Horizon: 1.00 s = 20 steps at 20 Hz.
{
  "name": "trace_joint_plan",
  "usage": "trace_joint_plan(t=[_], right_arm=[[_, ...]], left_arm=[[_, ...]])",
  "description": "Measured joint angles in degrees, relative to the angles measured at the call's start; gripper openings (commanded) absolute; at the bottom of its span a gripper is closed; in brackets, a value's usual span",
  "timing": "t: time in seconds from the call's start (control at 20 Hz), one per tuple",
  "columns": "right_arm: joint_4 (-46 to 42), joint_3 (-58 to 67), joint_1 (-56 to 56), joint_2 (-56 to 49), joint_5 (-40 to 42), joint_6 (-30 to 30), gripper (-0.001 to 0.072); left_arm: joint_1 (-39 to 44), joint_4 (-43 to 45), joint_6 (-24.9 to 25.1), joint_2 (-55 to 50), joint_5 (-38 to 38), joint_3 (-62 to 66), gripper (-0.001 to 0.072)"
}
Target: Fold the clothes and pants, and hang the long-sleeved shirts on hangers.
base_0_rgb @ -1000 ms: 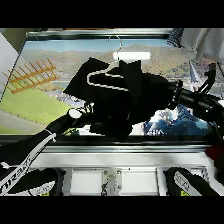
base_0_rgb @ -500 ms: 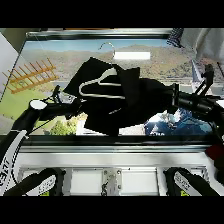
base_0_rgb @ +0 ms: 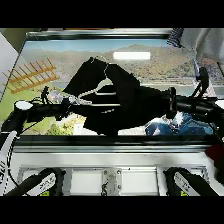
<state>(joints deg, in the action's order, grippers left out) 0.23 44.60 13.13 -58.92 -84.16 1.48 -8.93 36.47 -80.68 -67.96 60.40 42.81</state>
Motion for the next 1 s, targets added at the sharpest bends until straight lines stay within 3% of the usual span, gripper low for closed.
trace_joint_plan(t=[0.3, 0.7, 1.0], right_arm=[[5.4, 0.0, 0.0, 0.7, -1.6, -1.4, 0.0003], [-2.1, 0.0, 0.0, 1.5, -4.2, 1.2, 0.0003], [-5.9, 0.0, 0.1, 2.2, 0.2, 1.6, 0.0003]], left_arm=[[3.1, 0.0, 1.1, -0.1, 1.4, 0.3, 0.0013], [1.3, 5.4, 1.2, -7.4, 10.9, 12.7, 0.0013], [-0.5, 8.4, 0.8, -10.0, 17.2, 20.5, 0.0013]])
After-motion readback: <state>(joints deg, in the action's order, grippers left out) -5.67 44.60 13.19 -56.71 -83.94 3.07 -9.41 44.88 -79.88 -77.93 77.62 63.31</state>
